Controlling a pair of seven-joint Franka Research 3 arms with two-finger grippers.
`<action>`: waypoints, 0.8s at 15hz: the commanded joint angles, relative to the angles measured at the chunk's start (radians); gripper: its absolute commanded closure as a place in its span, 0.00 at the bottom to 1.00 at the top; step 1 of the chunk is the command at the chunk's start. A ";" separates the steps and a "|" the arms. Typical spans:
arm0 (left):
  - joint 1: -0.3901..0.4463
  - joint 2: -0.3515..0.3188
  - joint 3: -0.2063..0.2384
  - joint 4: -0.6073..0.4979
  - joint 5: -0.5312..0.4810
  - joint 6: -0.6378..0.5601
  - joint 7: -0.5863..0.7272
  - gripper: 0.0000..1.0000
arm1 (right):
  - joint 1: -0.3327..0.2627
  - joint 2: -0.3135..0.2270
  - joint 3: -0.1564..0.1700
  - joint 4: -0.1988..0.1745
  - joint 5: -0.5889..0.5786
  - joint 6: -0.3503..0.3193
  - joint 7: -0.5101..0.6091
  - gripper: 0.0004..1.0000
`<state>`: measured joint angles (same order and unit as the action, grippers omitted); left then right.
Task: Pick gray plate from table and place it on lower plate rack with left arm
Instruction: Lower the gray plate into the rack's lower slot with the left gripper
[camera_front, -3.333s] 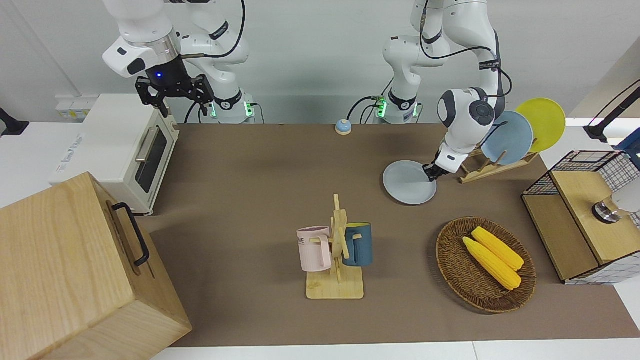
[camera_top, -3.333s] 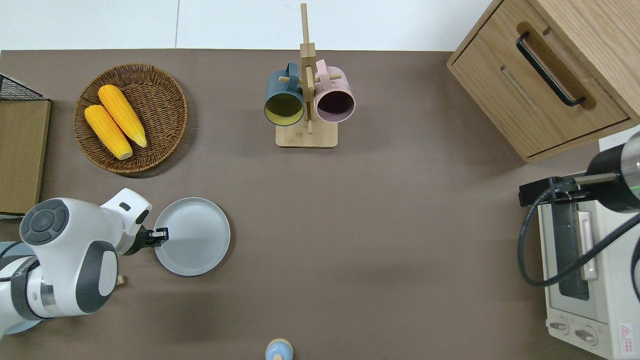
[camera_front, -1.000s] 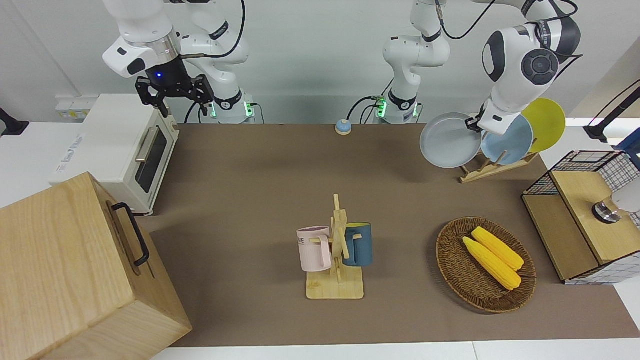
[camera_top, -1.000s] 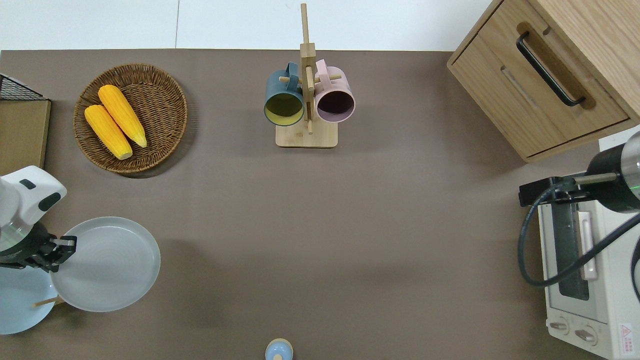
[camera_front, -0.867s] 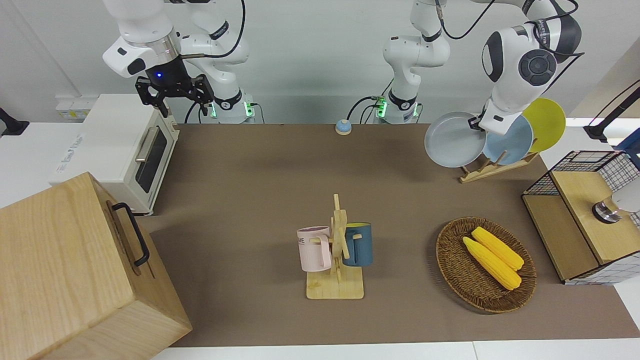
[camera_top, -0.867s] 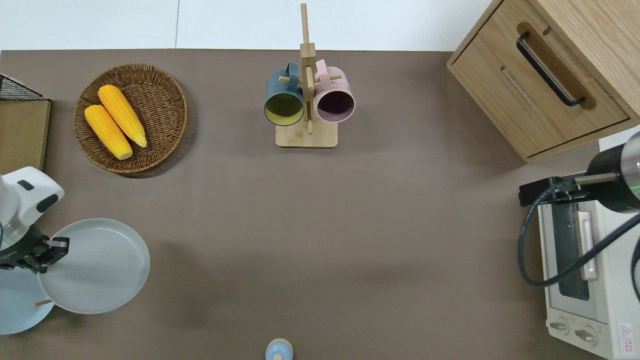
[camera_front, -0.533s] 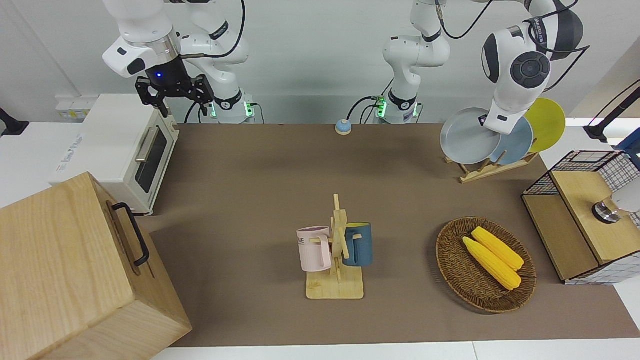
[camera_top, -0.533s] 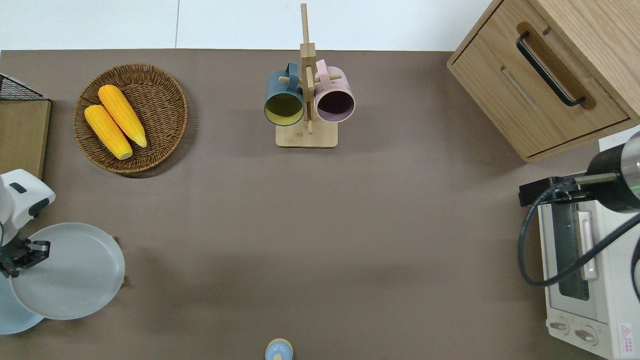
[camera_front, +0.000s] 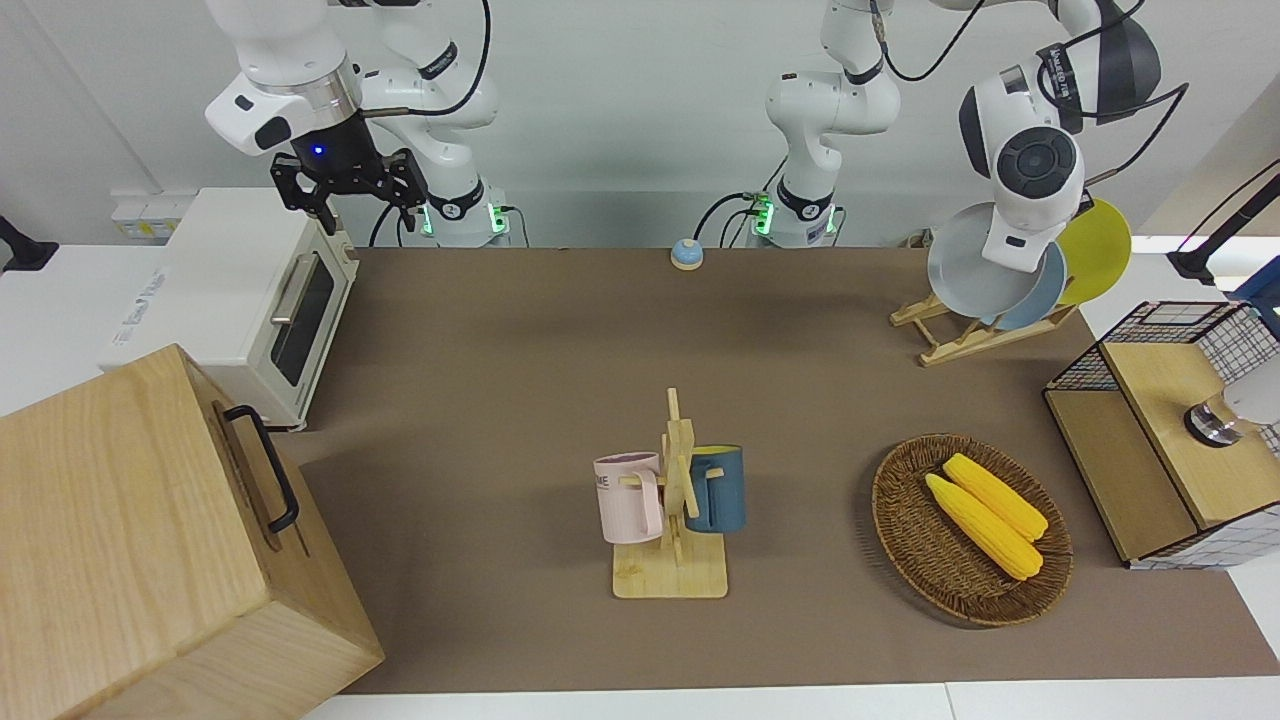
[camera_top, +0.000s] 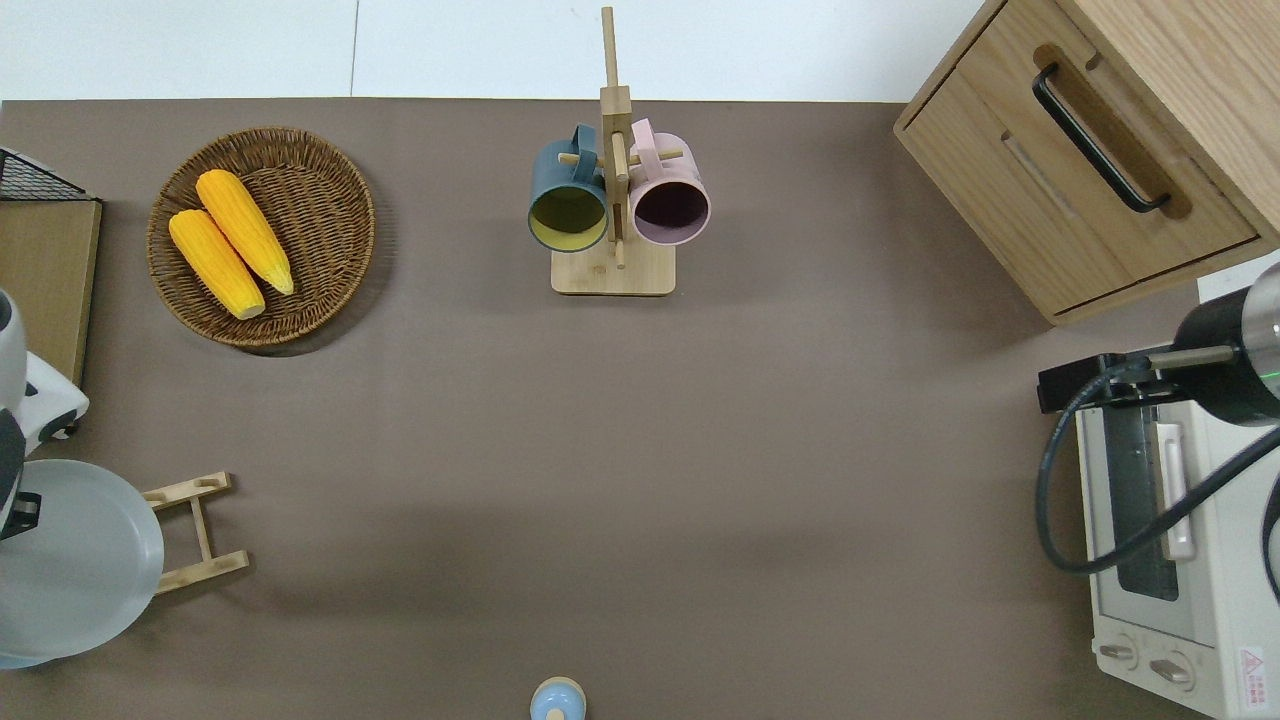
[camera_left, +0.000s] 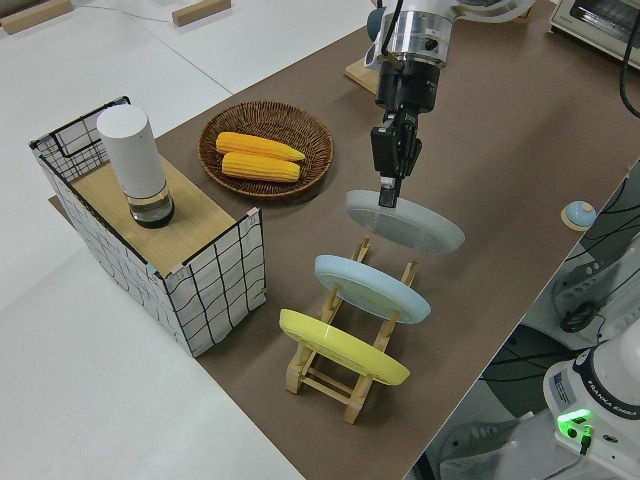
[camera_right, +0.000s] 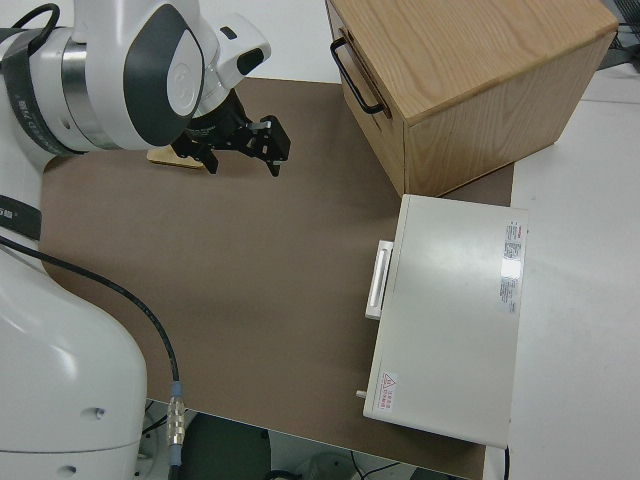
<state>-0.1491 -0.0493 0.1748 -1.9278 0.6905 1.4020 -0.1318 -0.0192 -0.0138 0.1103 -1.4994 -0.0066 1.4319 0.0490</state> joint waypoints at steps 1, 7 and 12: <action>-0.010 0.003 -0.006 -0.040 0.082 -0.009 -0.052 1.00 | -0.025 -0.005 0.019 0.005 0.022 -0.014 0.009 0.01; -0.020 0.025 -0.040 -0.063 0.092 0.000 -0.166 1.00 | -0.025 -0.005 0.019 0.005 0.022 -0.014 0.009 0.01; -0.026 0.063 -0.069 -0.076 0.101 -0.001 -0.267 1.00 | -0.025 -0.005 0.019 0.005 0.022 -0.014 0.009 0.01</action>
<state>-0.1563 -0.0032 0.1125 -1.9841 0.7578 1.4024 -0.3259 -0.0192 -0.0138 0.1103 -1.4994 -0.0066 1.4319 0.0490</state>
